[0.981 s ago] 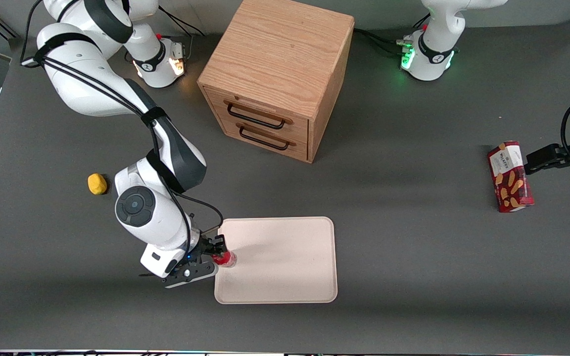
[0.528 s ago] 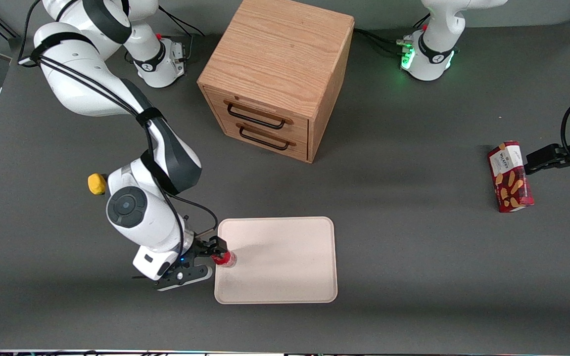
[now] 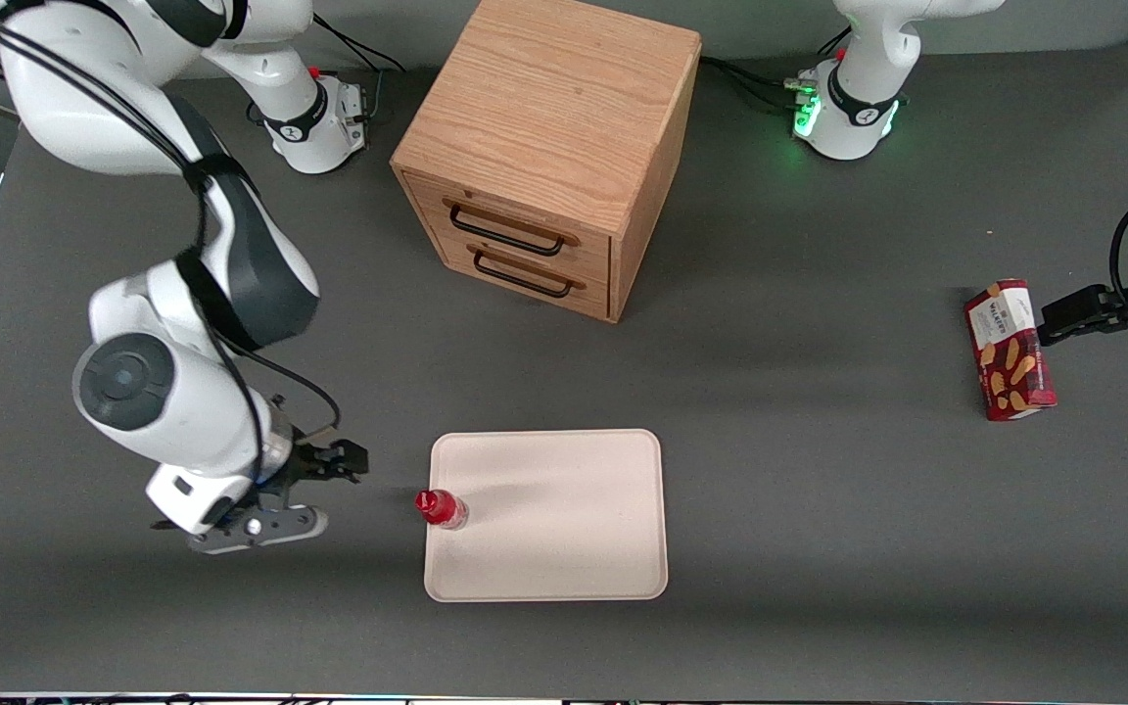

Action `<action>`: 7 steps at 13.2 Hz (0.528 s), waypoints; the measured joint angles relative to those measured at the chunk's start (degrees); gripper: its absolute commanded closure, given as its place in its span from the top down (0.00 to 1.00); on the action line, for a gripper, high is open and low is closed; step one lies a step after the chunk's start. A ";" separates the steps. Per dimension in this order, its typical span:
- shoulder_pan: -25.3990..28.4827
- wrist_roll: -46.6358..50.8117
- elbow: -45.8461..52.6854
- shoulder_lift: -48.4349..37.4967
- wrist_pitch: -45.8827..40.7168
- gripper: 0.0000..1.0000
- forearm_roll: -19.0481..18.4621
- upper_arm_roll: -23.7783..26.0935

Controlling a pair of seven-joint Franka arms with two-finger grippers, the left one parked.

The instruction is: Place coke bottle on tray

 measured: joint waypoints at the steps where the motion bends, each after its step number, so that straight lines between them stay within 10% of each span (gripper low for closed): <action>1: -0.25 -0.02 -3.61 -3.55 0.07 1.00 4.05 -2.96; 4: -0.84 -4.64 -18.40 -16.36 3.98 1.00 15.77 -12.96; 7: -1.49 -7.02 -33.59 -28.83 6.02 1.00 18.94 -18.86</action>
